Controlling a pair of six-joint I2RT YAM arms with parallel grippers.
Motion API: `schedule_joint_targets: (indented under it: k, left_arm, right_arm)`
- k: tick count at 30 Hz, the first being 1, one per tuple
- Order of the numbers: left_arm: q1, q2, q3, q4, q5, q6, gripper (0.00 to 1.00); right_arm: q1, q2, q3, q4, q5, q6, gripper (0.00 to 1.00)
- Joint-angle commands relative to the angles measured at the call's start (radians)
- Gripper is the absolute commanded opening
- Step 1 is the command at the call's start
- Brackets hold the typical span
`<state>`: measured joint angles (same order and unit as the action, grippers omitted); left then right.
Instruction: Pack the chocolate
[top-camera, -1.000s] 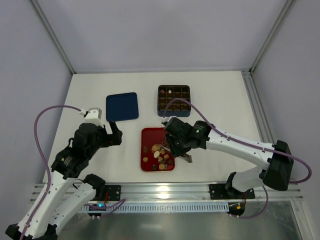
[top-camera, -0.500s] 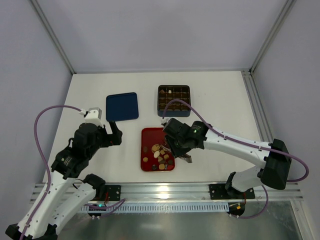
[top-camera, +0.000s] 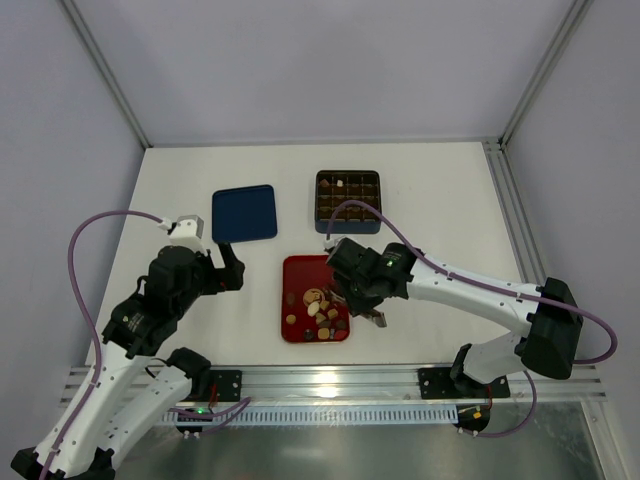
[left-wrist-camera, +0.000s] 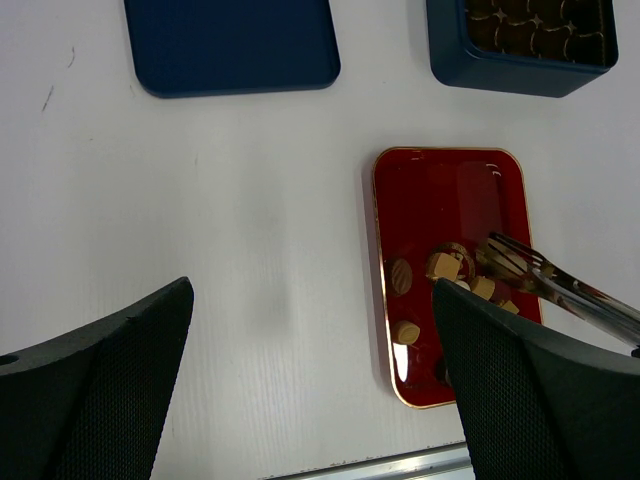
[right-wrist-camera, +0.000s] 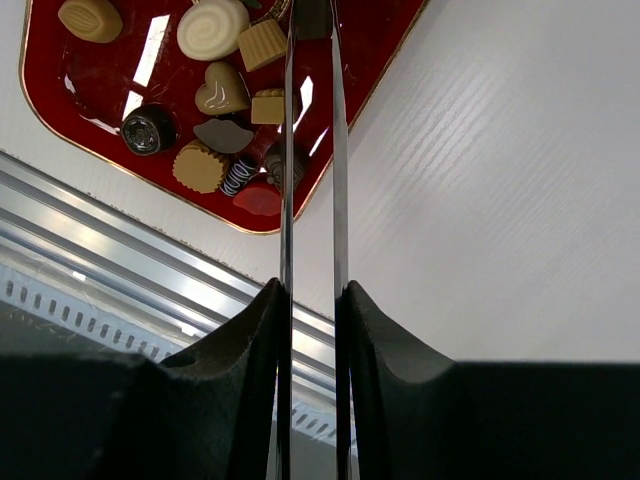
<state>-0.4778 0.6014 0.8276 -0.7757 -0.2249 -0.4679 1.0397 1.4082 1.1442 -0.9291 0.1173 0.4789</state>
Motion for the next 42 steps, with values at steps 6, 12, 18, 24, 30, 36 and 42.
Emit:
schedule_joint_targets:
  k: [6, 12, 18, 24, 30, 36, 42]
  left_arm:
    - [-0.004, -0.014, -0.004, 0.026, 0.001, -0.005, 1.0]
    - [-0.004, -0.015, -0.004, 0.026, -0.001, -0.005, 1.0]
    - [-0.004, -0.011, -0.005, 0.024, 0.001, -0.005, 1.0]
    - [-0.004, -0.003, -0.004, 0.026, 0.001, -0.006, 1.0]
    - [-0.004, 0.006, -0.004, 0.026, -0.002, -0.006, 1.0]
    - [-0.004, 0.009, -0.002, 0.024, -0.005, -0.005, 1.0]
    - [-0.004, 0.0, -0.002, 0.023, -0.014, -0.008, 1.0]
  right_arm:
    - [-0.001, 0.005, 0.107, -0.054, 0.065, -0.017, 0.27]
    - [-0.062, -0.002, 0.189, -0.063, 0.061, -0.049, 0.27]
    - [-0.226, 0.009, 0.298, -0.04, 0.033, -0.114, 0.26]
    - [-0.427, 0.126, 0.454, 0.026, 0.024, -0.148, 0.26]
    - [-0.563, 0.329, 0.63, 0.07, 0.064, -0.148, 0.25]
    - [-0.609, 0.48, 0.796, 0.053, 0.11, -0.151, 0.24]
    - [-0.619, 0.577, 0.85, 0.018, 0.114, -0.146, 0.24]
